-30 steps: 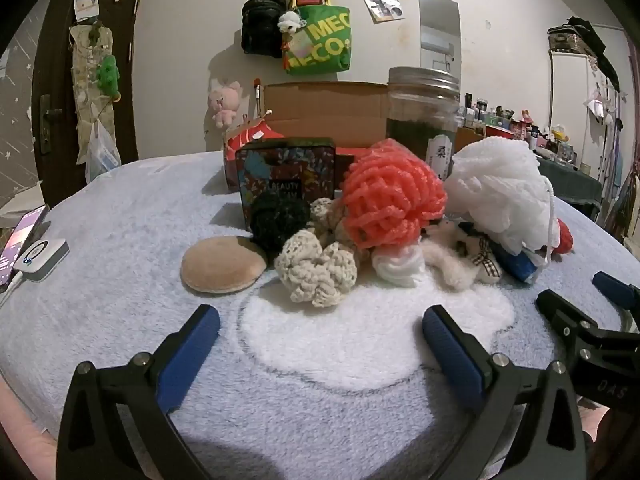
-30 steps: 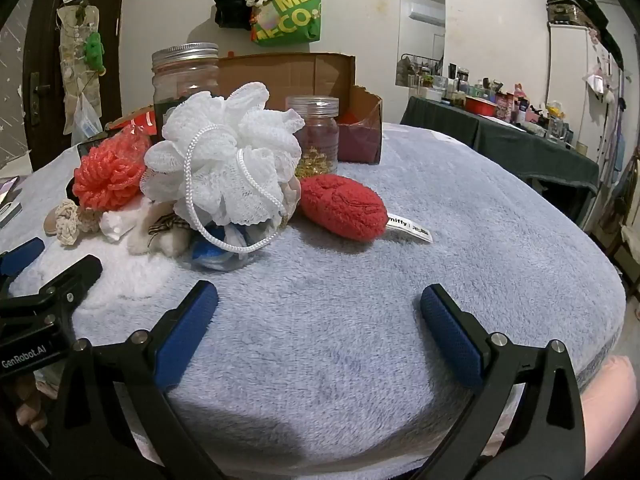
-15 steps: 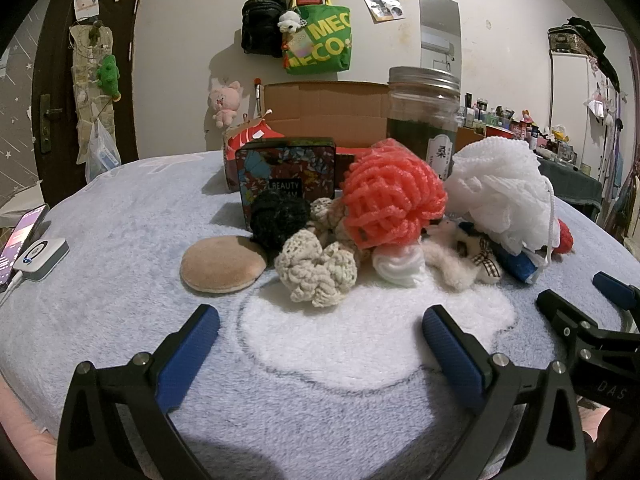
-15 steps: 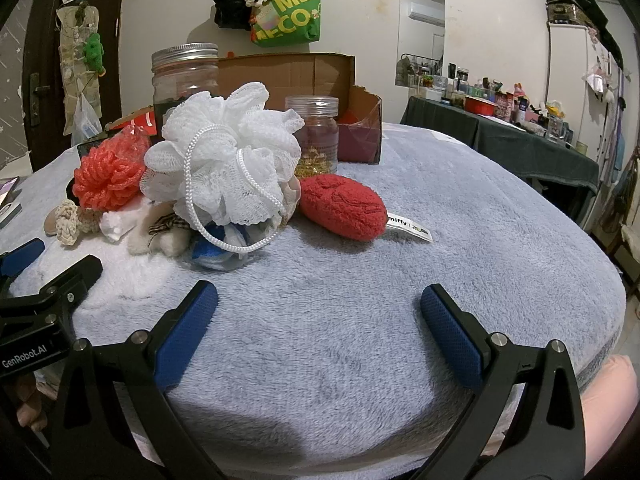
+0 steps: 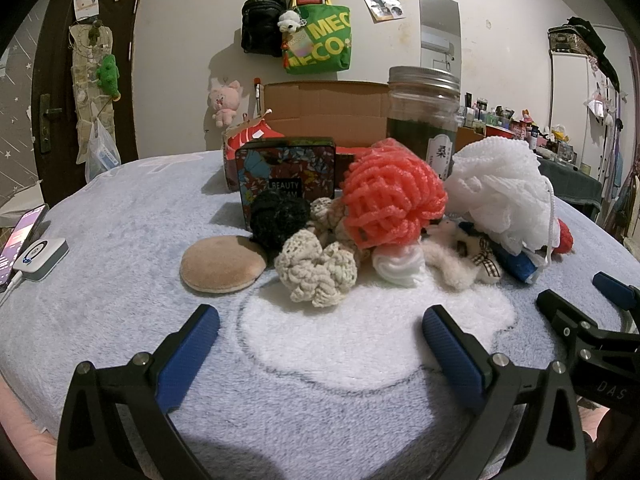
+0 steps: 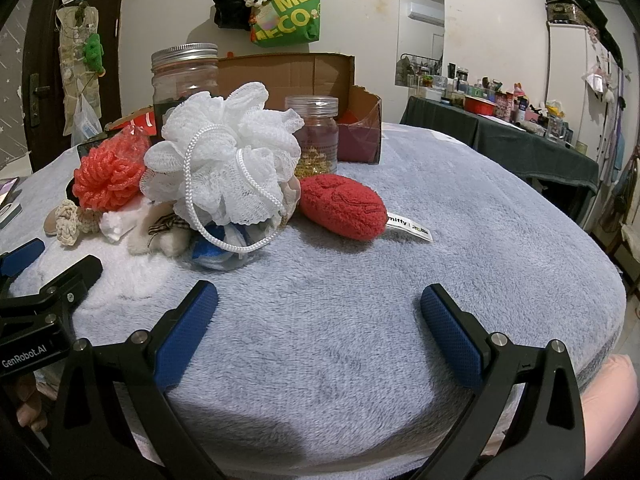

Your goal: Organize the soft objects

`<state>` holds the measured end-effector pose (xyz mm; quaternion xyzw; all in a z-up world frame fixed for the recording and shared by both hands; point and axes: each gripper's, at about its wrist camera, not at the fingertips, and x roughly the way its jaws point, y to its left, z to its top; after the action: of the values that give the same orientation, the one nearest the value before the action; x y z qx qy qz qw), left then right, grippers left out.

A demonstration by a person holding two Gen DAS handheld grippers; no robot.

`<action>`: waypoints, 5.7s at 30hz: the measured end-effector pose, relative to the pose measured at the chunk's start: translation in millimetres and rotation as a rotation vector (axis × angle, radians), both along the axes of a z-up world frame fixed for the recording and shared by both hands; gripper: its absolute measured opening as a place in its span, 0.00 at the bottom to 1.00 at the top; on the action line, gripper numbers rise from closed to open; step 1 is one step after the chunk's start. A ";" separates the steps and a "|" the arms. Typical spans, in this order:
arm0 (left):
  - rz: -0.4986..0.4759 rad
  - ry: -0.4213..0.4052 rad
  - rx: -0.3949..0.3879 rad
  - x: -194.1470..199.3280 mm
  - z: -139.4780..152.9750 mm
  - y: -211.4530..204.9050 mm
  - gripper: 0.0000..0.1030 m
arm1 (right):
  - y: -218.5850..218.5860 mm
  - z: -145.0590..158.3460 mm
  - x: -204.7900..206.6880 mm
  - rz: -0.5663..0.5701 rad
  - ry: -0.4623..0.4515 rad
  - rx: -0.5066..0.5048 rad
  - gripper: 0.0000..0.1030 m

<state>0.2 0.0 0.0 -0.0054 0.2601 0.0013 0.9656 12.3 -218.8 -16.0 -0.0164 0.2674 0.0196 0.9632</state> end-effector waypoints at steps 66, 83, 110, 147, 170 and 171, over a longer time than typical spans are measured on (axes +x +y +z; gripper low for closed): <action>-0.137 -0.028 -0.030 15.3 56.3 8.6 1.00 | -6.9 59.8 25.2 0.187 -0.029 0.112 1.00; -0.309 0.069 0.011 61.1 61.0 -5.2 0.80 | 4.9 64.2 92.4 0.423 0.106 0.153 1.00; -0.373 0.067 -0.039 42.6 80.2 2.0 0.39 | -11.1 73.9 61.9 0.451 0.072 0.270 0.32; -0.498 0.078 0.159 168.3 161.4 15.1 0.39 | -9.2 173.7 199.5 0.500 0.034 0.021 0.32; -0.462 0.345 0.180 356.0 96.7 -18.9 0.39 | 54.9 106.0 396.7 0.407 0.395 -0.052 0.32; -0.454 0.353 0.174 361.8 92.9 -19.3 0.39 | 56.9 103.2 402.6 0.396 0.401 -0.057 0.32</action>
<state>362.0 -19.3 92.8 0.1358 0.4175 -0.1916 0.8778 414.9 -161.9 87.2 -0.0913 0.4445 0.2028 0.8677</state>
